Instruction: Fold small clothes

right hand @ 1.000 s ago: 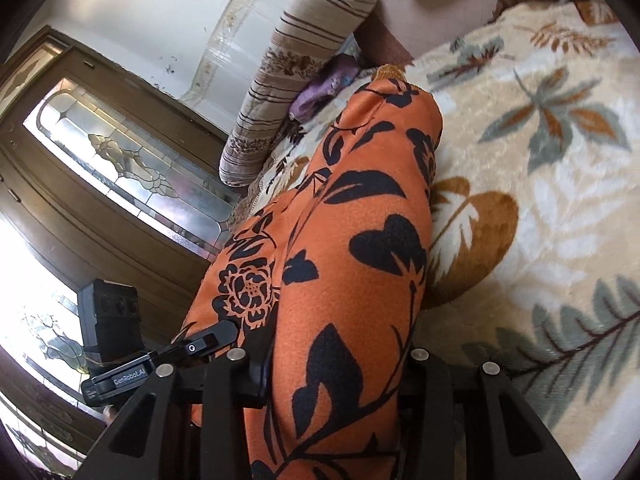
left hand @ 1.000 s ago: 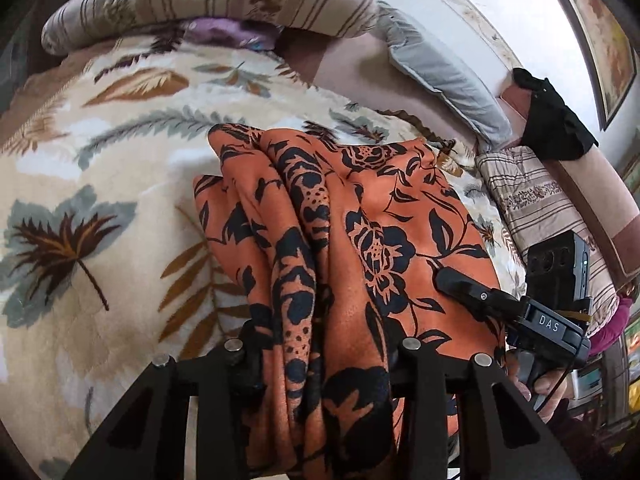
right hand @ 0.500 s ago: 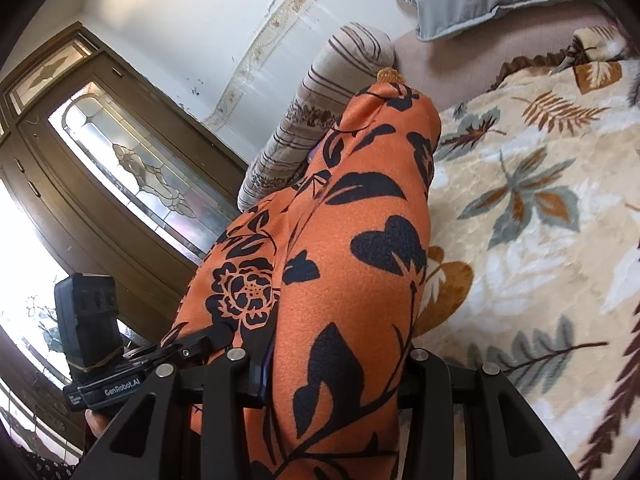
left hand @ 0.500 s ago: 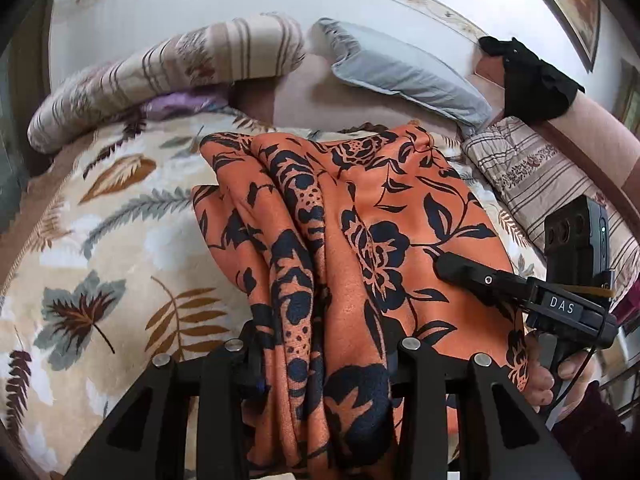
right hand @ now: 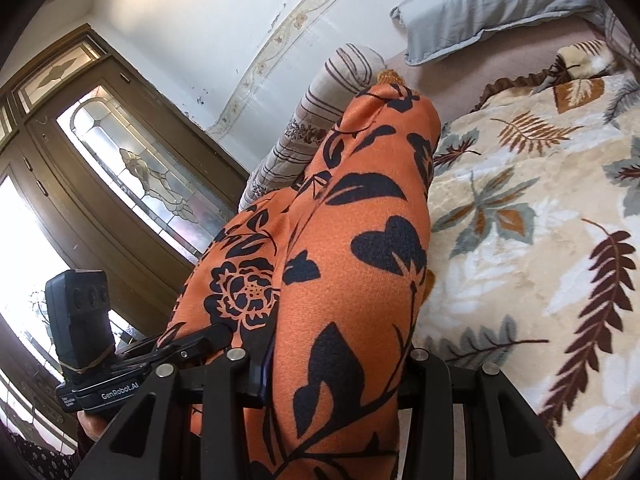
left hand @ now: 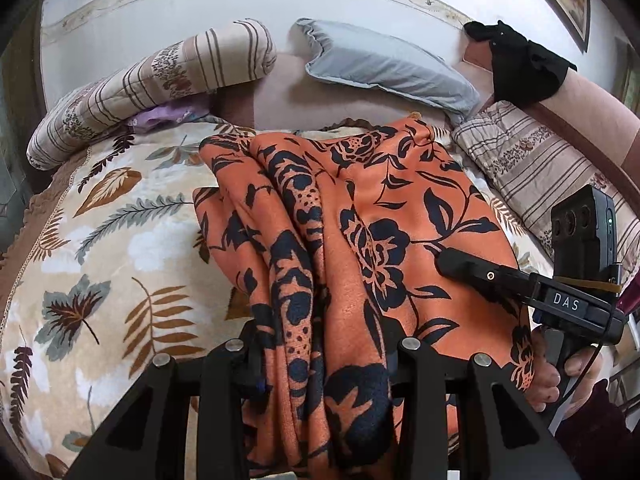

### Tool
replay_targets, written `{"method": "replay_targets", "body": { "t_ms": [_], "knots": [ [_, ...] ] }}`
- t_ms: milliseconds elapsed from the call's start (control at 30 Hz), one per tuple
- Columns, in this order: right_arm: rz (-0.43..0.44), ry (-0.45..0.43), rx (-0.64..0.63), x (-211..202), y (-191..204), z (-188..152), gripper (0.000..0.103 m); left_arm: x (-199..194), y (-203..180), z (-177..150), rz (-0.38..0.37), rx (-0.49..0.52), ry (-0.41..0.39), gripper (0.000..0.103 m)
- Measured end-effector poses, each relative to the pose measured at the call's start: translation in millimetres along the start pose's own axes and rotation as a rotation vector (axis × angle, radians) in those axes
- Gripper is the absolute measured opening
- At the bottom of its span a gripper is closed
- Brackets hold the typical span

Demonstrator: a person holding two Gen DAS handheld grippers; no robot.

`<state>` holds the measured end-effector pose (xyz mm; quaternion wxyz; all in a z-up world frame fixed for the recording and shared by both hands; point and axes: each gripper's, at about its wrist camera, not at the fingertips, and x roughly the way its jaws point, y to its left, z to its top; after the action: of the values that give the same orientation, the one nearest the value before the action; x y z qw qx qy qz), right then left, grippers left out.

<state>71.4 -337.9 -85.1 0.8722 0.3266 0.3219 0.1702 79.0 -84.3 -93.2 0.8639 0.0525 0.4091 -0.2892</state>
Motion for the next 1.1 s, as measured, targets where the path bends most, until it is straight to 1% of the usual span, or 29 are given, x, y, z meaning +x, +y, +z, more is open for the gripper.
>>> {"method": "replay_targets", "body": {
  "t_ms": [233,367,600,733,967,1100],
  "knots": [
    [-0.007,0.021,0.022,-0.4,-8.4,-4.2,0.042,10.1,-8.0,-6.4,0.032,0.011,0.023,0.039],
    [-0.018,0.046,0.043,10.2,-15.4,-9.7,0.042,19.5,-6.1,-11.0,0.057,0.013,0.04,0.039],
    [-0.056,0.087,0.047,33.4,-20.9,-16.6,0.042,40.0,9.2,-20.2,0.093,-0.013,0.075,0.039],
    [-0.068,0.086,0.049,48.5,-23.1,-17.7,0.042,53.0,19.2,-22.2,0.124,-0.028,0.079,0.039],
    [-0.122,0.078,-0.01,75.3,-23.1,-18.2,0.042,75.7,36.2,-23.1,0.154,-0.053,0.09,0.039],
    [-0.154,0.096,0.042,88.9,-43.1,-19.2,0.042,93.4,41.4,-25.8,0.185,-0.054,0.102,0.039]
  ]
}}
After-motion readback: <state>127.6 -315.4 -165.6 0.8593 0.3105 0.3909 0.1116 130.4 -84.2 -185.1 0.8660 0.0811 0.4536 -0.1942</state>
